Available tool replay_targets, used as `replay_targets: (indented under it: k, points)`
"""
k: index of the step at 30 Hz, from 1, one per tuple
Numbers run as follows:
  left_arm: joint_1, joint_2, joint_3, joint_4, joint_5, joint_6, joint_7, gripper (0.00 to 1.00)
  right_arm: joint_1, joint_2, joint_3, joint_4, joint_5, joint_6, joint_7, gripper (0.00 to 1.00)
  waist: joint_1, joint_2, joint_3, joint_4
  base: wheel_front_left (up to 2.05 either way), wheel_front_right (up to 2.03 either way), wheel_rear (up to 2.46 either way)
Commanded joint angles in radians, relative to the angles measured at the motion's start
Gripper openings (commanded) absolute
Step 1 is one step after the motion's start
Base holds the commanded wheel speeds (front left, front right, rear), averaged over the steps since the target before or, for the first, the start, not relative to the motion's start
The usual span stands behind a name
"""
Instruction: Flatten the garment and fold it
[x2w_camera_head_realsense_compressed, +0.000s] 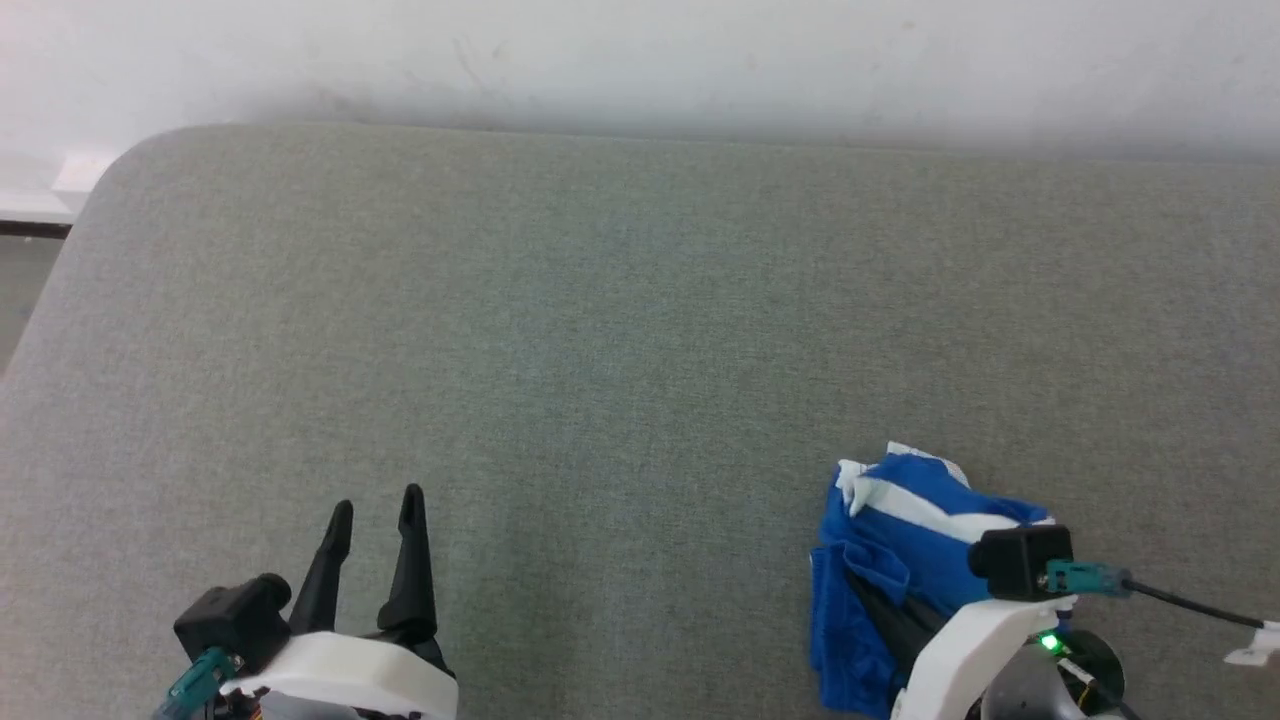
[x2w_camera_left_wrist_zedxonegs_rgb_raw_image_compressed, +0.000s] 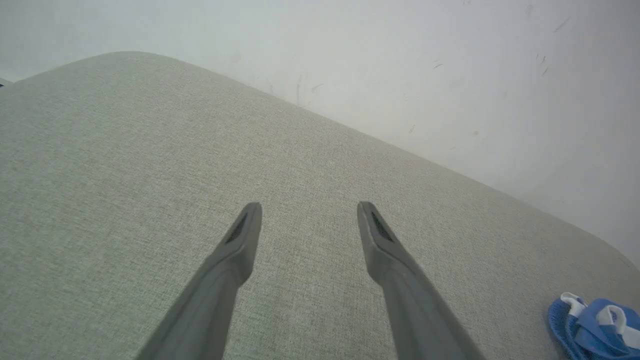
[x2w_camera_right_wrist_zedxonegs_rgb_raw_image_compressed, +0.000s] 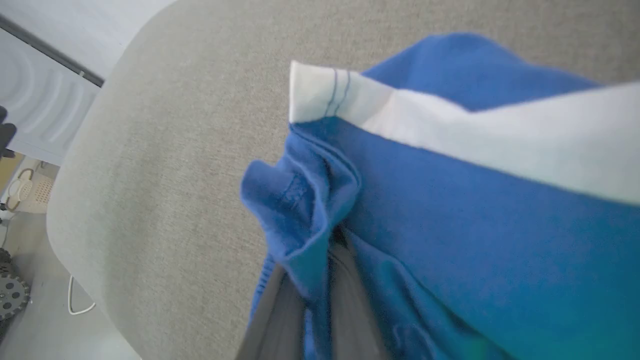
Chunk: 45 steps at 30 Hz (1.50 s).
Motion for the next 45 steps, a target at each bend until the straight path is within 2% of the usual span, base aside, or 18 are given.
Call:
replay_targets:
  k: [1,4,5,6,7,8,13,18,25,29,35,45]
  points:
    - [-0.019,-0.004,-0.002,0.005,-0.003,-0.01,-0.005,1.0,-0.014,-0.001,0.004,0.026,0.002,-0.001,-0.011,0.0,0.0,0.0,0.008,0.01,0.0,0.0,0.0]
    - [-0.026,-0.006,-0.004,0.011,-0.006,-0.013,-0.006,1.0,-0.044,-0.001,-0.007,0.102,-0.04,-0.001,-0.034,0.0,0.0,0.0,0.015,0.017,0.0,0.0,0.0]
    - [-0.029,-0.006,-0.004,0.014,-0.006,-0.014,-0.007,1.0,-0.054,-0.001,-0.013,0.126,-0.059,-0.001,-0.037,0.08,0.0,0.0,0.017,0.018,0.0,0.0,0.0]
    - [-0.032,-0.007,-0.005,0.016,-0.007,-0.015,-0.008,1.0,-0.064,-0.001,-0.016,0.146,-0.079,-0.001,-0.037,0.22,0.0,0.0,0.019,0.018,0.0,0.0,0.0]
    - [-0.034,-0.007,-0.005,0.019,-0.008,-0.016,-0.008,1.0,-0.073,-0.001,-0.017,0.161,-0.087,-0.001,-0.037,0.66,0.0,0.0,0.02,0.018,0.0,0.0,0.0]
    - [-0.036,-0.007,-0.005,0.022,-0.009,-0.017,-0.009,1.0,-0.08,-0.001,-0.017,0.17,-0.087,-0.001,-0.038,1.0,0.0,0.0,0.02,0.017,0.0,0.0,0.0]
    - [-0.033,-0.004,-0.001,0.036,-0.016,-0.019,-0.011,1.0,-0.092,-0.001,0.003,0.154,-0.062,-0.001,-0.015,1.0,0.0,0.0,0.012,-0.005,0.0,0.0,0.0]
    - [-0.025,-0.003,0.003,0.04,-0.023,-0.016,-0.012,1.0,-0.064,-0.001,-0.002,0.028,-0.025,-0.001,0.031,1.0,0.0,0.0,-0.001,-0.032,0.0,0.0,0.0]
    - [-0.011,0.001,0.003,0.027,-0.025,-0.011,-0.013,1.0,0.012,-0.001,-0.153,-0.198,-0.086,-0.001,0.061,1.0,0.0,0.0,-0.006,-0.056,0.0,0.0,0.0]
    - [-0.005,0.005,0.003,0.017,-0.025,-0.007,-0.012,1.0,0.057,-0.001,-0.242,-0.257,-0.105,-0.001,0.078,1.0,0.0,0.0,-0.002,-0.064,0.0,0.0,0.0]
    - [-0.01,0.01,-0.005,0.007,-0.024,-0.007,-0.003,1.0,0.089,-0.001,-0.283,-0.214,-0.103,-0.001,0.121,1.0,0.0,0.0,0.01,-0.059,0.0,0.0,0.0]
    - [-0.02,0.023,-0.011,0.002,-0.02,-0.005,0.011,1.0,0.058,-0.001,-0.249,-0.062,-0.072,-0.001,0.151,1.0,0.0,0.0,0.014,-0.027,0.0,0.0,0.0]
